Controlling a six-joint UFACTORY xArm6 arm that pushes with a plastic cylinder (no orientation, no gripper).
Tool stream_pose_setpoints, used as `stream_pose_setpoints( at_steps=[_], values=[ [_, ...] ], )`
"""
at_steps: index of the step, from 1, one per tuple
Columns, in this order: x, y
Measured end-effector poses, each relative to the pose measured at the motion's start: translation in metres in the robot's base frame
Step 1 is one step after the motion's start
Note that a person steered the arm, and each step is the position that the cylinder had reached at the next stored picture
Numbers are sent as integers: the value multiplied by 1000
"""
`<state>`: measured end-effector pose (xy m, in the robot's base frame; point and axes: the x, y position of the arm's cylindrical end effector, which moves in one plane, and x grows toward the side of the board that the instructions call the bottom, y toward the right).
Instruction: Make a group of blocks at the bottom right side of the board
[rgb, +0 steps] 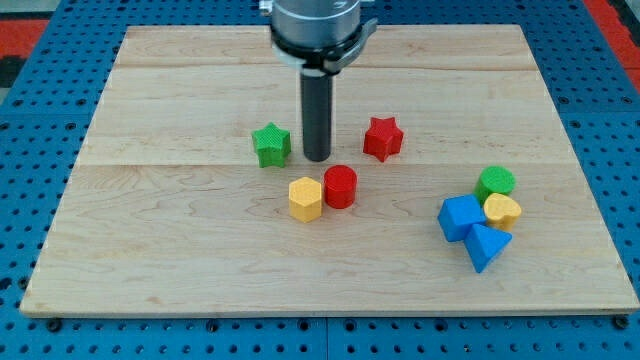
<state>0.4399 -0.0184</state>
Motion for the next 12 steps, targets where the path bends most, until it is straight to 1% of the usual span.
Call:
stream_pose_setpoints(
  at_steps=[1, 2, 3, 4, 5, 6, 7, 8, 9, 10, 11, 12],
  values=[
    [9, -23],
    [53, 46],
    [60, 97],
    [13, 34],
    [20, -32],
    [71, -46],
    [87, 24],
    [100, 107],
    [87, 78],
    [53, -14],
    [13, -79],
    [-16, -111]
  ],
)
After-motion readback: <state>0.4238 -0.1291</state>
